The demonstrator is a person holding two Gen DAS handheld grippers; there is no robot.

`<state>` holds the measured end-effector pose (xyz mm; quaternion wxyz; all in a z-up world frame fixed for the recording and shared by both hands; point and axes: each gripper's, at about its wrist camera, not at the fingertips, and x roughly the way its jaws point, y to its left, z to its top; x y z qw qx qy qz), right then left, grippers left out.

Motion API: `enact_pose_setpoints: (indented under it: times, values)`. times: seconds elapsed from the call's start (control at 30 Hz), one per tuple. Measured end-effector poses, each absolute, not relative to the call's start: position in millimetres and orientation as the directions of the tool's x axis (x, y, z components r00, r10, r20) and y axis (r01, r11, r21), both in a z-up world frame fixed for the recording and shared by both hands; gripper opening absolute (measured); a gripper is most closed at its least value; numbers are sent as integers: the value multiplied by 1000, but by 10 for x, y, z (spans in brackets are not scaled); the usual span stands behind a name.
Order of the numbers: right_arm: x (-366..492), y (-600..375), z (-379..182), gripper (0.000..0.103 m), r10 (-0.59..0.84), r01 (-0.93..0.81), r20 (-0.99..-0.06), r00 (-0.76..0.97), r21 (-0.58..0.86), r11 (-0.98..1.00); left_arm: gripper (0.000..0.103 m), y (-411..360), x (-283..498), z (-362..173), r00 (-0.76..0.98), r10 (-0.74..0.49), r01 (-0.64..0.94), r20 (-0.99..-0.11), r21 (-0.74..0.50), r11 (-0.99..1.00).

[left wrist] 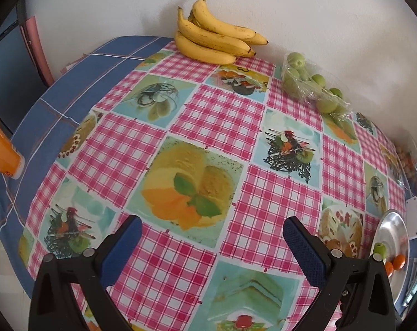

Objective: Organize fruits
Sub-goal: 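Move both open tools over the two small brown fruits on the cloth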

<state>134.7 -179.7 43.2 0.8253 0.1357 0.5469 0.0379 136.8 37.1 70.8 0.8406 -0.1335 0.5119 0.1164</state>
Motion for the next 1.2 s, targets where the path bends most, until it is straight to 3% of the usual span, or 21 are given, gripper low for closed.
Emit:
enact_pose_setpoints:
  times: [0.43,0.57,0.7,0.83,1.0,1.2]
  values:
    - [1470,-1837,396,101,191,83,-877,440,252,964,103,217,1541,577,456,-73,-281,-887,-221,934]
    - [1508,-1834,384,72,185,80,-877,444,245,966,99,111,1568,523,438,-75,-261,-896,-206,943]
    - [1559,-1853,305,61,181,90,-887,425,240,967,80,9,1611,444,421,-130,-228,-898,-244,943]
    - [1577,-1858,272,47,188,89,-889,417,246,965,69,-111,1654,375,410,-210,-188,-887,-307,933]
    - [1609,-1859,226,41,194,95,-894,404,252,963,54,-206,1677,334,398,-249,-167,-883,-337,926]
    - [1637,-1829,187,35,209,89,-894,397,264,960,51,-270,1700,303,388,-279,-157,-879,-361,919]
